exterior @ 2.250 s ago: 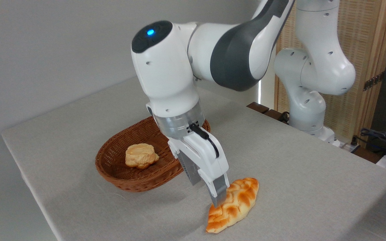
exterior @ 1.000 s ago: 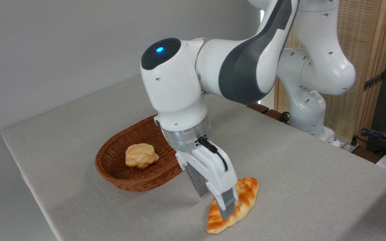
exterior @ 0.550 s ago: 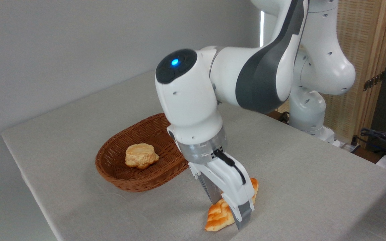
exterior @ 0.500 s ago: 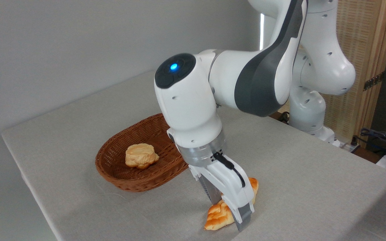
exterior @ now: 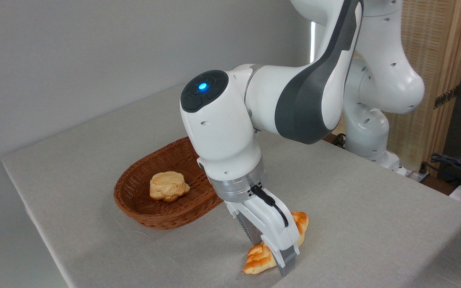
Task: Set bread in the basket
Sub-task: 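Close the gripper on the braided bread loaf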
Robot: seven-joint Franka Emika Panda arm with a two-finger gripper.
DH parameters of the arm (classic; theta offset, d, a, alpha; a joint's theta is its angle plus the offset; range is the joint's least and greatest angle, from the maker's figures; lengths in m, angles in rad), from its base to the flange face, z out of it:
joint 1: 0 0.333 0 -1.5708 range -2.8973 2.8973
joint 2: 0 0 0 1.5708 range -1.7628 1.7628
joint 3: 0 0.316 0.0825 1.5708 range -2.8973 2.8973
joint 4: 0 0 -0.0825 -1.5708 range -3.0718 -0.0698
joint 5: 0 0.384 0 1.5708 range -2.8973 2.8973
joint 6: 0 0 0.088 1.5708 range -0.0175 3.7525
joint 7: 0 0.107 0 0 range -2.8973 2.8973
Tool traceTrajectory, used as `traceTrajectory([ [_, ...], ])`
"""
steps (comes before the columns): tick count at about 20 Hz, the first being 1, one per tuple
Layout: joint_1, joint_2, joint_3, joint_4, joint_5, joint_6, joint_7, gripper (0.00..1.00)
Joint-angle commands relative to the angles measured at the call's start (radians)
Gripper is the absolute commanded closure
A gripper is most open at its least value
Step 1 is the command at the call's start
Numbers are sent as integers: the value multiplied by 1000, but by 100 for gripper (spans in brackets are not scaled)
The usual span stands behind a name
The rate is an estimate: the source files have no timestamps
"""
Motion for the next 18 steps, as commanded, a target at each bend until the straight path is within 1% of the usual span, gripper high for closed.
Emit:
traceTrajectory([
  [1,-4,25,4,-7,-10,7,8,50],
  [9,-4,17,-2,2,-14,4,8,50],
  [11,-4,12,-2,4,-43,1,9,57],
  [14,-5,0,-2,10,-50,-4,9,57],
  [15,-5,-8,-2,10,-62,-9,9,58],
  [17,-5,-17,-2,10,-71,-13,12,62],
  [18,-5,-20,-2,10,-71,-13,12,66],
])
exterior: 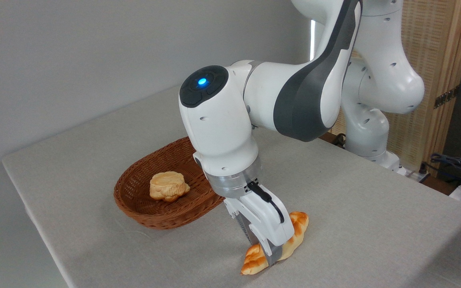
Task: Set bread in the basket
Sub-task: 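Close the gripper on the braided bread loaf, then lift the braided loaf and carry it over the wicker basket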
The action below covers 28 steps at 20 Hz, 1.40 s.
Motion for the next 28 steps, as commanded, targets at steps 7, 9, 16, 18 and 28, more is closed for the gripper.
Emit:
traceTrajectory([
  [7,-4,-14,6,8,-29,-17,22,68],
  [9,-4,-14,6,8,-29,-17,23,68],
  [16,-4,-43,6,78,-60,-107,29,68],
  [18,-4,-54,4,81,-72,-114,28,68],
  [28,-12,-89,-140,227,-236,-235,12,67],
])
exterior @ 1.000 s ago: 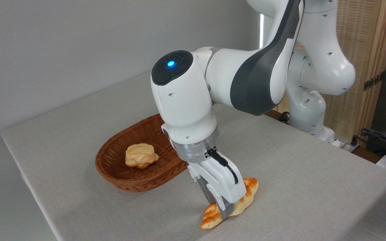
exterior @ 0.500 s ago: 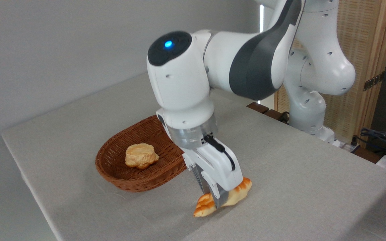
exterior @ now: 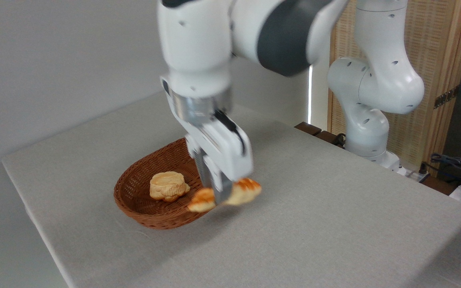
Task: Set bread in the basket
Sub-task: 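Lift the braided loaf and carry it over the wicker basket, then lower the loaf into the basket, open the gripper and withdraw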
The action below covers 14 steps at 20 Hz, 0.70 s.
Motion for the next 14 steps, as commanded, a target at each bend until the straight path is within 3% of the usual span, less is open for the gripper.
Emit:
traceTrajectory([
  [1,-2,5,-75,58,-55,-60,6,67],
  [3,-2,2,-118,67,-73,-58,-15,66],
  [5,-2,4,-172,69,-95,-58,-58,55],
  [7,-2,19,-239,67,-89,-46,-64,53],
  [9,-2,47,-288,67,-87,-40,-66,37],
  [10,-2,56,-295,66,-86,-34,-66,27],
  [11,-2,68,-298,67,-84,-31,-64,10],
  [12,-3,79,-299,67,-81,-19,-64,2],
  [14,-3,99,-313,67,-79,7,-63,0],
])
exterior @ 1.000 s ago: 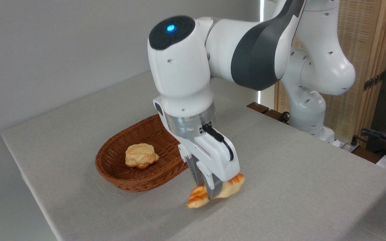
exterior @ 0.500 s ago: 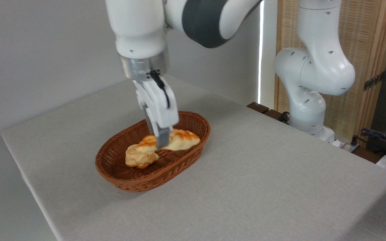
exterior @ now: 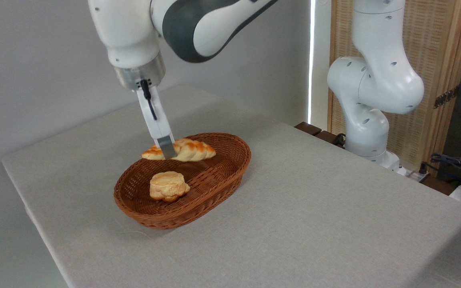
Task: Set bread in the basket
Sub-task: 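Lower the loaf into the basket, open the gripper and withdraw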
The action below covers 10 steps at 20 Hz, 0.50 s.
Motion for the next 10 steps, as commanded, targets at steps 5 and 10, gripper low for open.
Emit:
traceTrajectory([
  [5,6,57,-9,19,21,48,4,0],
  [10,17,16,26,74,24,42,-10,0],
])
